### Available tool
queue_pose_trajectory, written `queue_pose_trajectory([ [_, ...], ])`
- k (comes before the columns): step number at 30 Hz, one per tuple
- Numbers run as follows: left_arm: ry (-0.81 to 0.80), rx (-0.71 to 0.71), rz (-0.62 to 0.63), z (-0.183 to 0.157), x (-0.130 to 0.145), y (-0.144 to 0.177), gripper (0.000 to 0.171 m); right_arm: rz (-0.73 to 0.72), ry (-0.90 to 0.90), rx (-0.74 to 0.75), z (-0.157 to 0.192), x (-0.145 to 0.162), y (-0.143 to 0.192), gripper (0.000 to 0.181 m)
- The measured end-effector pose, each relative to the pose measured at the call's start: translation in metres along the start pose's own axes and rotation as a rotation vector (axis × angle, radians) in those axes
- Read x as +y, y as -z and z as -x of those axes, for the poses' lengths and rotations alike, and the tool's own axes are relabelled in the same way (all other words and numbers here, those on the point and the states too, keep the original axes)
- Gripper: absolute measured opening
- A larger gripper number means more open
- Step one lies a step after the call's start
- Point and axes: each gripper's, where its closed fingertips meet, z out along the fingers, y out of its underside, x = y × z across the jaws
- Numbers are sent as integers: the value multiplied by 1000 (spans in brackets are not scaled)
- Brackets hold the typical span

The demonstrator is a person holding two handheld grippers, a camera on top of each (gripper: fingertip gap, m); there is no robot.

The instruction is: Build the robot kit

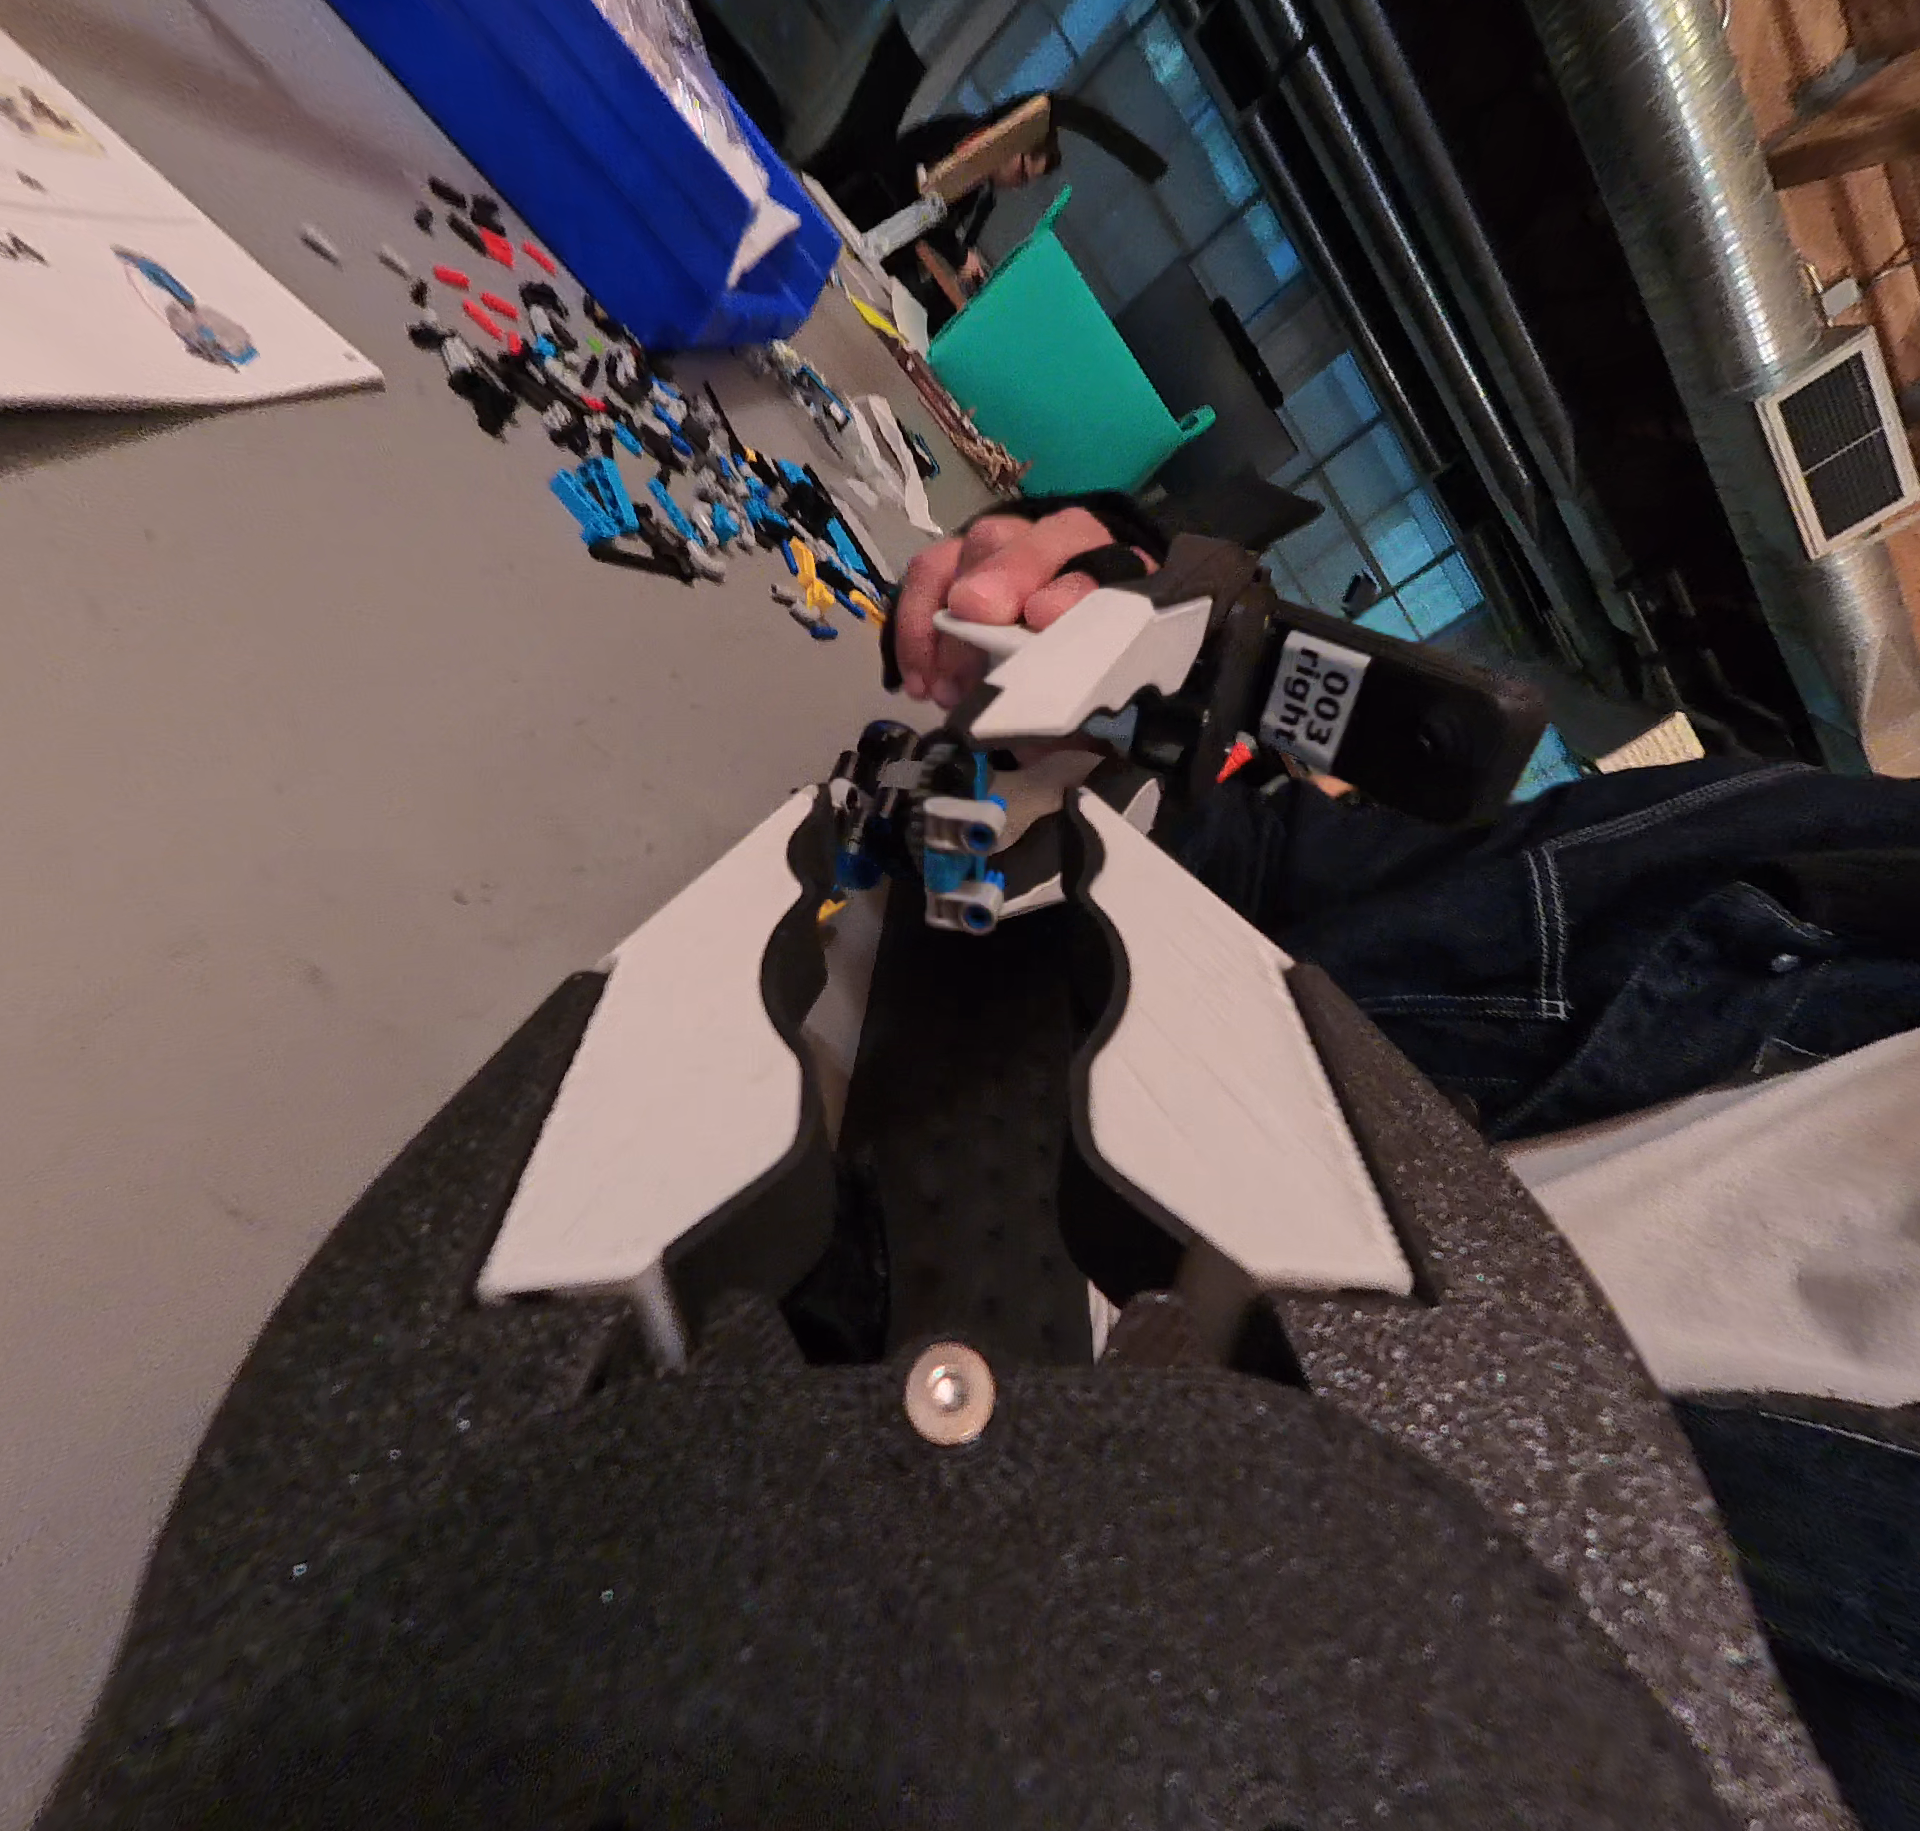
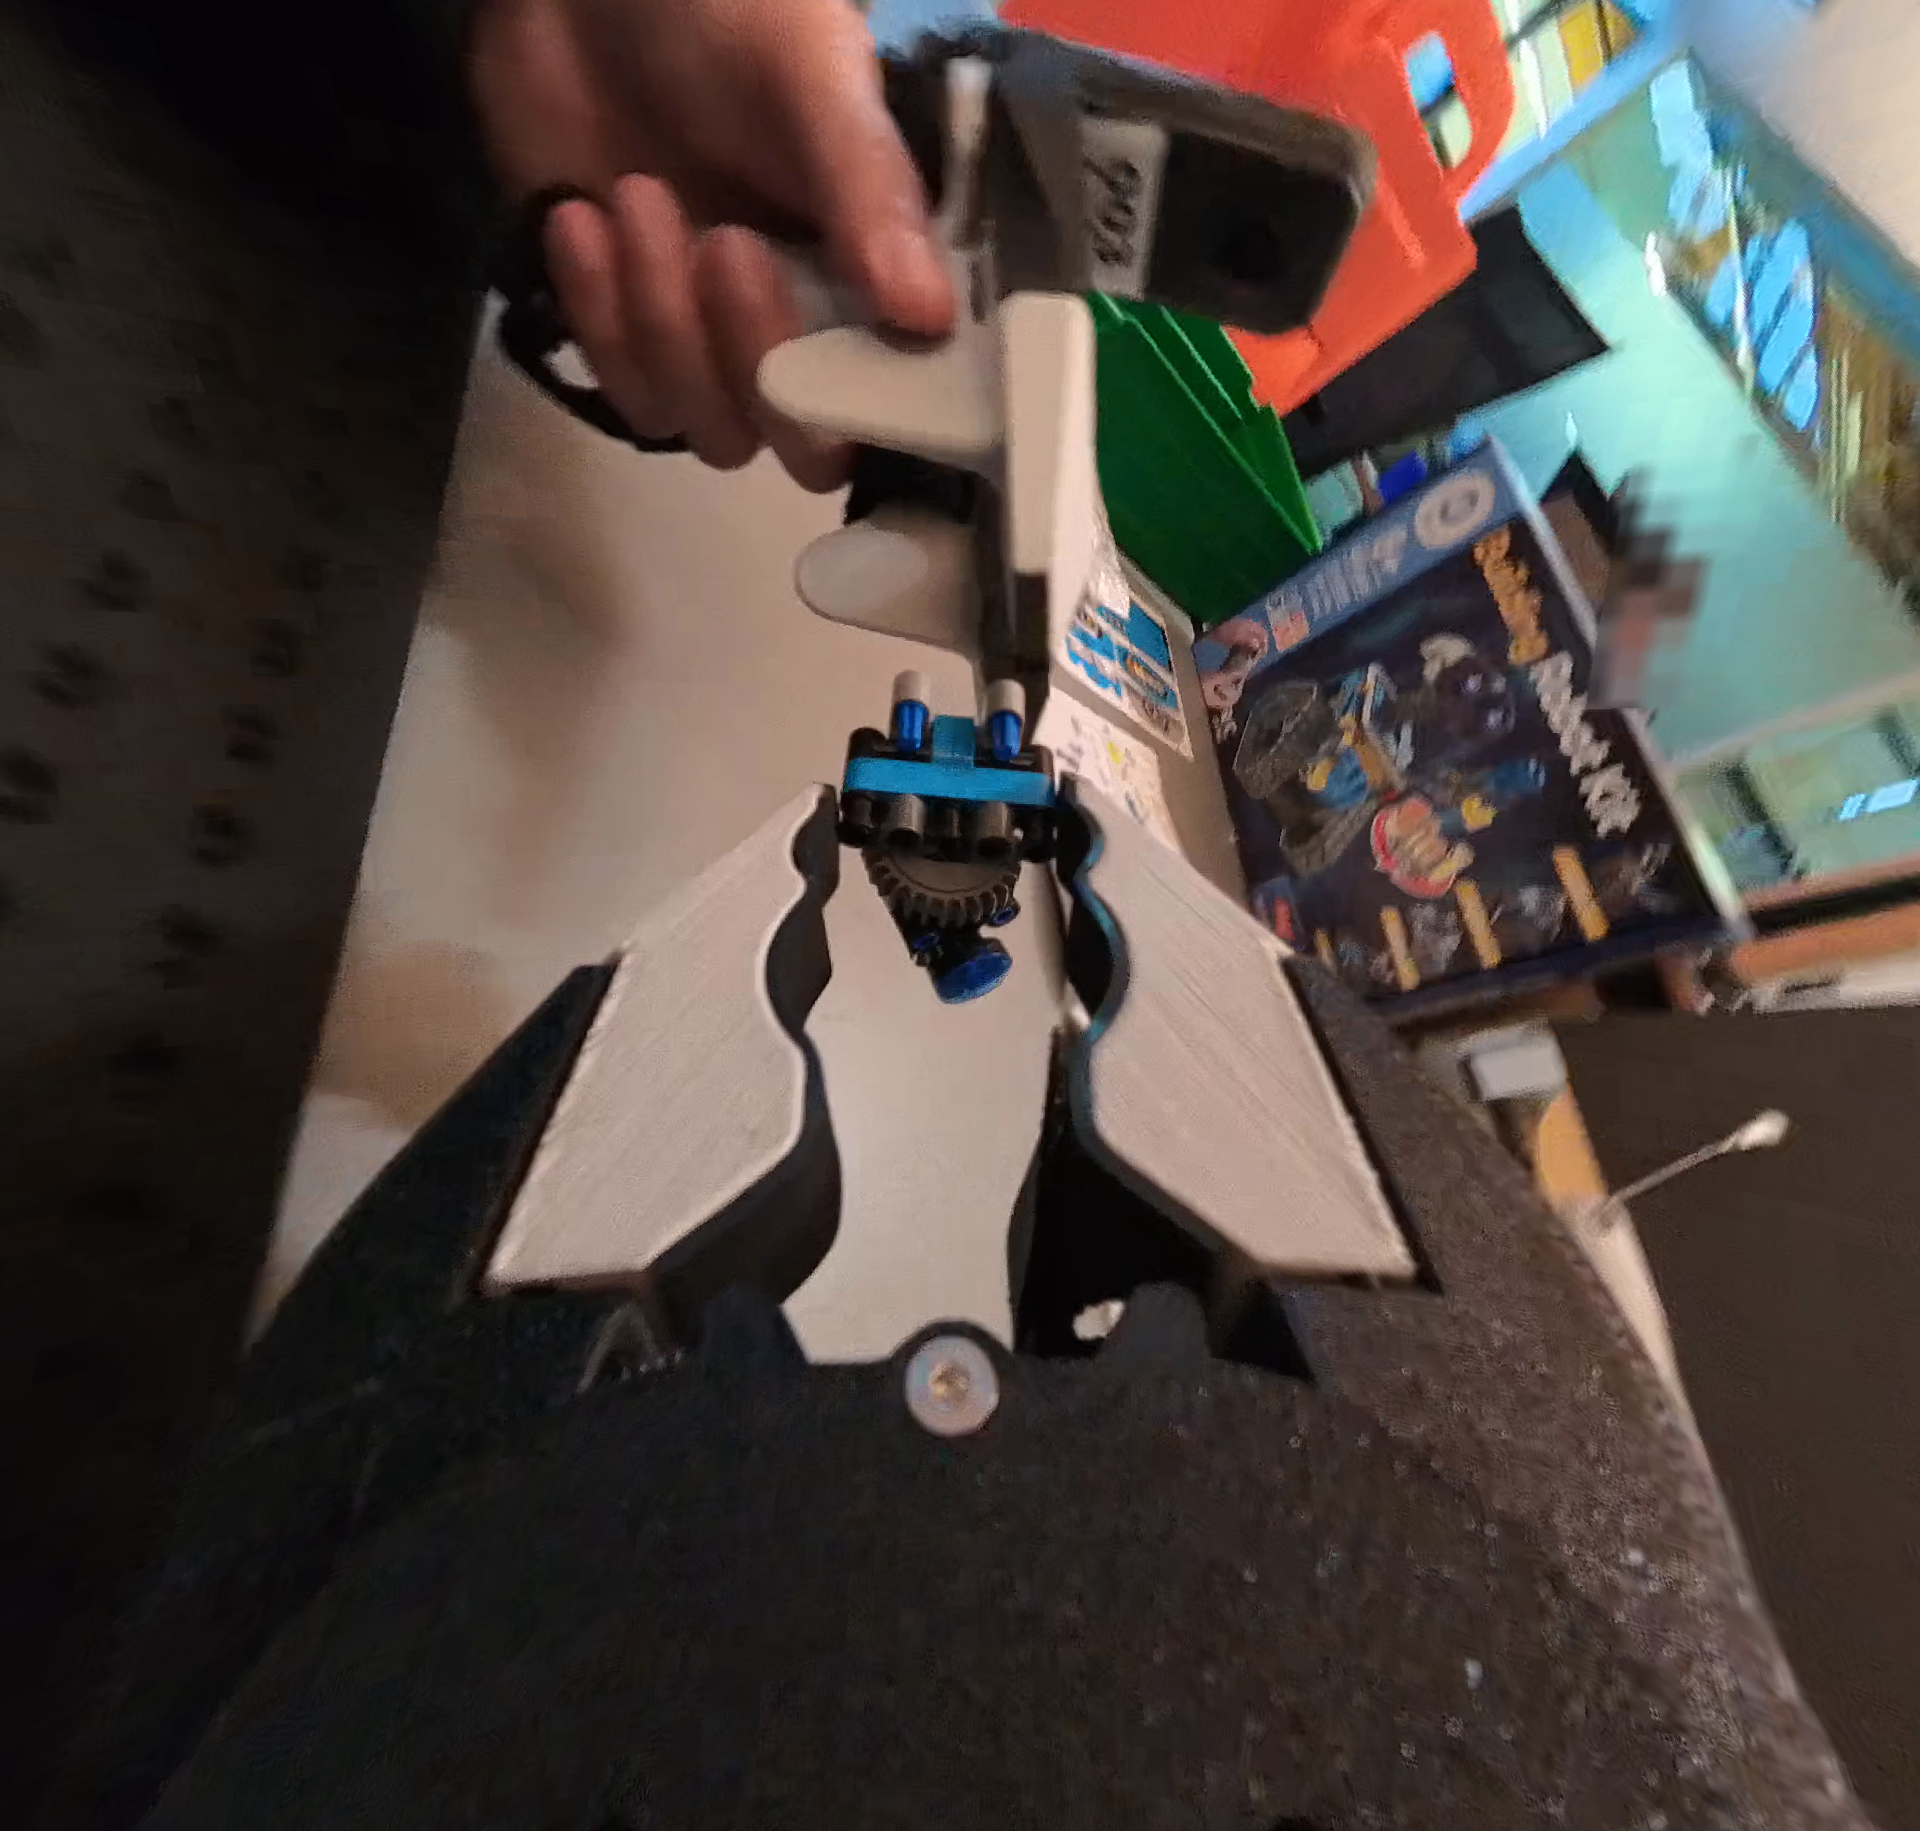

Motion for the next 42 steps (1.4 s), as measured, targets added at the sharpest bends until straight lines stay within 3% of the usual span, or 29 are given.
queue_pose_trajectory([
  [3,-51,0,85,5,5,-2,44,-23,139,-72,8,6,-8,41],
  [5,-204,-45,146,8,14,-2,45,26,78,-155,12,16,-11,42],
  [7,-315,-126,215,17,25,-3,46,-53,34,-202,11,7,-9,41],
  [9,-241,-130,227,20,28,-7,46,-71,98,-175,2,5,-6,41],
  [13,-100,-78,166,24,21,-8,37,29,322,-159,4,21,-8,42],
  [20,-70,-42,181,27,30,-16,16,23,346,-158,14,23,-13,42],
  [23,-48,-16,126,26,25,-16,15,22,160,-107,6,23,-10,43],
  [25,-88,-25,115,26,24,-13,15,24,-18,-66,-4,25,-4,61],
  [28,-302,-123,80,31,21,-7,15,93,-413,-184,-3,50,17,71],
  [31,-565,-294,73,38,17,-2,15,343,-837,-346,29,100,40,68],
  [32,-628,-328,71,38,15,-3,16,372,-953,-448,48,99,47,75],
  [33,-672,-356,70,38,15,-3,16,364,-1026,-513,61,91,52,68],
  [37,-720,-417,91,44,17,-5,16,470,-897,-402,76,88,49,50],
  [42,-702,-412,77,44,16,-2,16,569,-796,-338,76,97,31,52],
])
